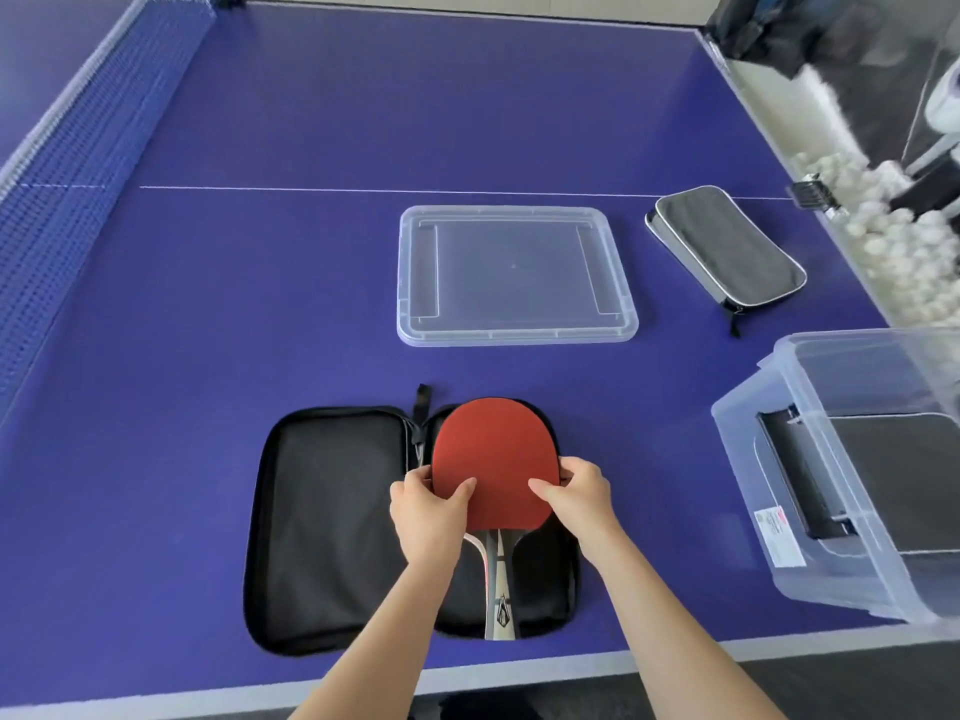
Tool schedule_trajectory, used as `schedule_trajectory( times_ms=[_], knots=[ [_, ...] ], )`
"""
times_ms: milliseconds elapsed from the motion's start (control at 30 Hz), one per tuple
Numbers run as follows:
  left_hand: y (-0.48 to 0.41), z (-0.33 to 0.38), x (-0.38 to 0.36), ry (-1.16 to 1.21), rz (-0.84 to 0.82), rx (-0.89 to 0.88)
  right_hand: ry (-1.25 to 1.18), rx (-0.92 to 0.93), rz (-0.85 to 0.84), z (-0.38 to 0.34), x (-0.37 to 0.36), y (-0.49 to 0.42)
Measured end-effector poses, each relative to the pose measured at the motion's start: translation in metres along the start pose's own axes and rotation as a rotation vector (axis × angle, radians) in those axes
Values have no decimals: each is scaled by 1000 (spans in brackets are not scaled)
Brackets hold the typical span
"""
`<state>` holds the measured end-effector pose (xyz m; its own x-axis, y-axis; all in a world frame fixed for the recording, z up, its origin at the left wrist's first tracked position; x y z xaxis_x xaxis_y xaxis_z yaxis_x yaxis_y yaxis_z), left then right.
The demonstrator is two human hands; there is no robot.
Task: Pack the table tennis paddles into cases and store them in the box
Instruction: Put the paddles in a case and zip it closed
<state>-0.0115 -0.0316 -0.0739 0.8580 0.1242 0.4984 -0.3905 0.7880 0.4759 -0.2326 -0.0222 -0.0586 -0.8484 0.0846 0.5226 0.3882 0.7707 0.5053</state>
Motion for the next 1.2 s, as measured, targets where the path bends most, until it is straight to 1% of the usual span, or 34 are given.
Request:
schedule_trajectory(
  times_ms=[300,533,767,867,933,1033,1133,1200],
  knots=[
    [-7,-1,-5,-64,22,0,34,27,-9,1,-8,-10],
    [-5,-2,-4,-123,15,-24,91,53,37,1,-9,-8],
    [-4,-4,-1,-144,-33,-39,116,61,43,2,-9,-3],
    [-7,-1,7,-148,-61,-80,112,97,100,0,-4,3],
    [-12,-2,28,-137,1,-112,71,109,153,1,3,8],
    [-21,-14,86,-213,198,-150,13,93,208,11,12,19],
    [-32,-45,143,-346,335,-59,-21,67,233,25,18,30],
    [-38,-69,169,-365,351,40,-27,50,234,33,19,35]
  ],
)
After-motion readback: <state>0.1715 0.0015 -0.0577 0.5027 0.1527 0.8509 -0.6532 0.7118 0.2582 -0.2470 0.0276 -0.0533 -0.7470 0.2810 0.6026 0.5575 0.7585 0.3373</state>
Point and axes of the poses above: each hand's wrist, its own y-axis away from the middle knuckle, its own x-axis out of the back of the hand, z = x × y, the point moved 8 cm from there along -y, towards the middle knuckle, and after that the axes turned 1 degree about z, right-handed, at the moved point
